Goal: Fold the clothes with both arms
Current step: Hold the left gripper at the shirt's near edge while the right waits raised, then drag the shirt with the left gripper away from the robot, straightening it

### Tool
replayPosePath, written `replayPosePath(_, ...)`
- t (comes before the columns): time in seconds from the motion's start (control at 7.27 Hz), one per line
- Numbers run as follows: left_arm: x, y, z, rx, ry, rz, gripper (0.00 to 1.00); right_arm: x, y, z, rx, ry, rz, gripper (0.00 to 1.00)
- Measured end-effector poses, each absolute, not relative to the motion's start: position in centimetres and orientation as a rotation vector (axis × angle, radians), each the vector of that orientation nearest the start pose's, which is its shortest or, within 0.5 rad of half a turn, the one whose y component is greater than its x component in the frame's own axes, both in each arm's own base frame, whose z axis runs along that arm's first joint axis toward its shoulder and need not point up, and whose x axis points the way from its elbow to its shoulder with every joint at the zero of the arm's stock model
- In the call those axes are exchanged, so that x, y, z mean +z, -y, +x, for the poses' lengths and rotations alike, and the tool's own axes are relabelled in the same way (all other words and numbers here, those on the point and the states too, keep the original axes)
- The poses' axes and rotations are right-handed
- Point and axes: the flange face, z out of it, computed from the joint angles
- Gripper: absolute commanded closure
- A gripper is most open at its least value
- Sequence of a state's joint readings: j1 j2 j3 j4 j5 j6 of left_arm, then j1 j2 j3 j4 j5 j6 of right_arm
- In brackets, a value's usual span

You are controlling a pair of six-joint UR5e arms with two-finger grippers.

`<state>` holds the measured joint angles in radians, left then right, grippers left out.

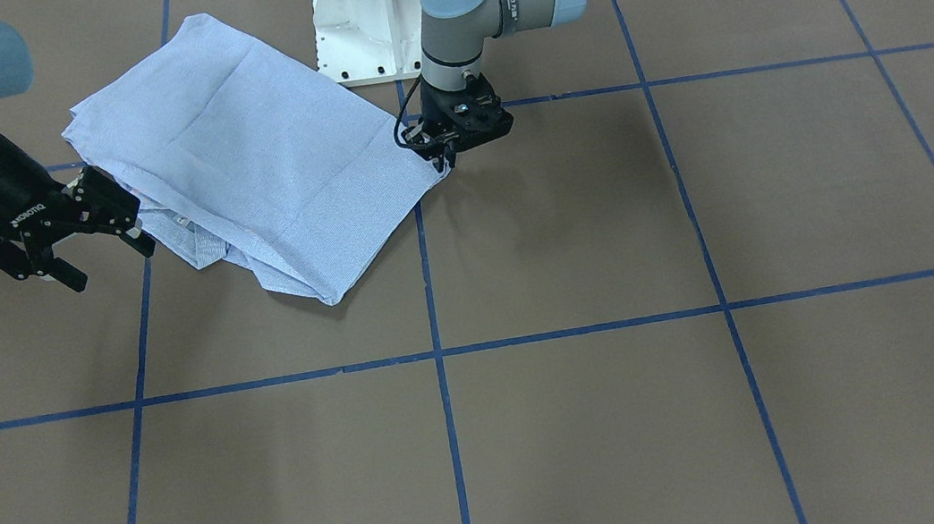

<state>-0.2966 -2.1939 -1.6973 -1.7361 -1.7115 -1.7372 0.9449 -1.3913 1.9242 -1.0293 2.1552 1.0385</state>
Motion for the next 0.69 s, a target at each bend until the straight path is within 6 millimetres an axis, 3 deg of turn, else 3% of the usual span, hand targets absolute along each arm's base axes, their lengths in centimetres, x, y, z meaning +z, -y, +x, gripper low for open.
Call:
replayPosePath(0.41, 21.8, 31.1, 60.7, -0.369, -0.93, -0.079, 1.0, 33.6, 47.8, -24.9, 0.053, 1.118, 0.308, 0.0)
replayPosePath(0.69, 22.1, 34.0, 59.2, -0.416, -0.925, -0.054, 1.0, 33.7, 47.8, -24.8, 0.053, 1.117, 0.305, 0.0)
